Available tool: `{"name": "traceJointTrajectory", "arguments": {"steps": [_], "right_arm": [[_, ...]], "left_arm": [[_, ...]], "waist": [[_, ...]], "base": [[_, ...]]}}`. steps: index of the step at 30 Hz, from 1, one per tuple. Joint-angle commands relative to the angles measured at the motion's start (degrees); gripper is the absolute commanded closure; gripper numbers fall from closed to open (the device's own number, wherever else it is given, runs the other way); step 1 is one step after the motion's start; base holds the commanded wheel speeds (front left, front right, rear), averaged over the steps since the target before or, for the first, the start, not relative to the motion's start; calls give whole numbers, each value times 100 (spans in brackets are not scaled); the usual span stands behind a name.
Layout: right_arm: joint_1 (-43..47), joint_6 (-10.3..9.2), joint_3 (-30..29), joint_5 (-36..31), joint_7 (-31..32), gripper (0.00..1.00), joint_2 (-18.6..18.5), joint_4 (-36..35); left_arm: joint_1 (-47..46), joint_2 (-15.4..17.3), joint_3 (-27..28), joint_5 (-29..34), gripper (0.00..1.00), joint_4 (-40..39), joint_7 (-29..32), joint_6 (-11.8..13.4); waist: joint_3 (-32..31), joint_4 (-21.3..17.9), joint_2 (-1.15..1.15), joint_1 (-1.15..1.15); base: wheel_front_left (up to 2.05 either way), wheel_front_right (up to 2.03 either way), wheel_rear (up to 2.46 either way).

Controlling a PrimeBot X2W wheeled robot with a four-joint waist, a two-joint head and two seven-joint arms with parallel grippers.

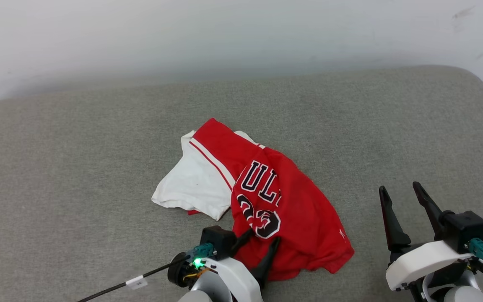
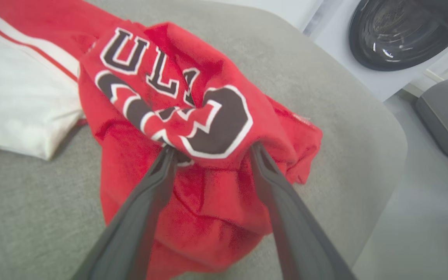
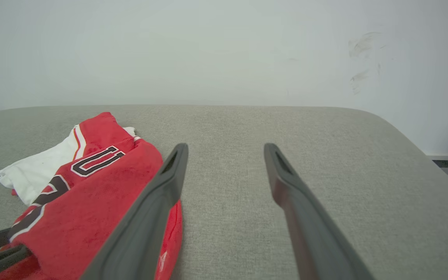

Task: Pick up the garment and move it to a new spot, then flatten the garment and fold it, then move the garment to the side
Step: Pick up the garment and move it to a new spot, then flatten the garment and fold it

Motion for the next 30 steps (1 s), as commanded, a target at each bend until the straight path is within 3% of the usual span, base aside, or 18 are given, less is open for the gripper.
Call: {"name": "traceJointTrajectory", "arguments": {"steps": [1, 10, 19, 23, 30], "right_arm": [[-40, -4, 14, 4, -47, 0, 4, 24], [159, -4, -91, -71, 50, 0, 4, -7], [281, -4, -168, -80, 102, 0, 4, -112], [345, -4, -182, -71, 137, 0, 4, -112], [369, -4, -181, -27, 150, 0, 4, -109]], "left_arm": [[-14, 16, 91, -17, 0, -104, -165, 58], [-76, 258, 429, 292, 0, -928, -837, 633], [249, 905, 1220, 281, 0, -1273, -989, 1339], [533, 1136, 1430, 230, 0, -1447, -991, 1524], [725, 1304, 1468, 219, 0, -1726, -877, 1617]], "waist": [[-121, 98, 0, 0], [-562, 502, 0, 0], [-639, 645, 0, 0], [-669, 641, 0, 0], [-669, 620, 0, 0]], "base": [[0, 0, 0], [0, 0, 0], [0, 0, 0], [0, 0, 0], [0, 0, 0]]}}
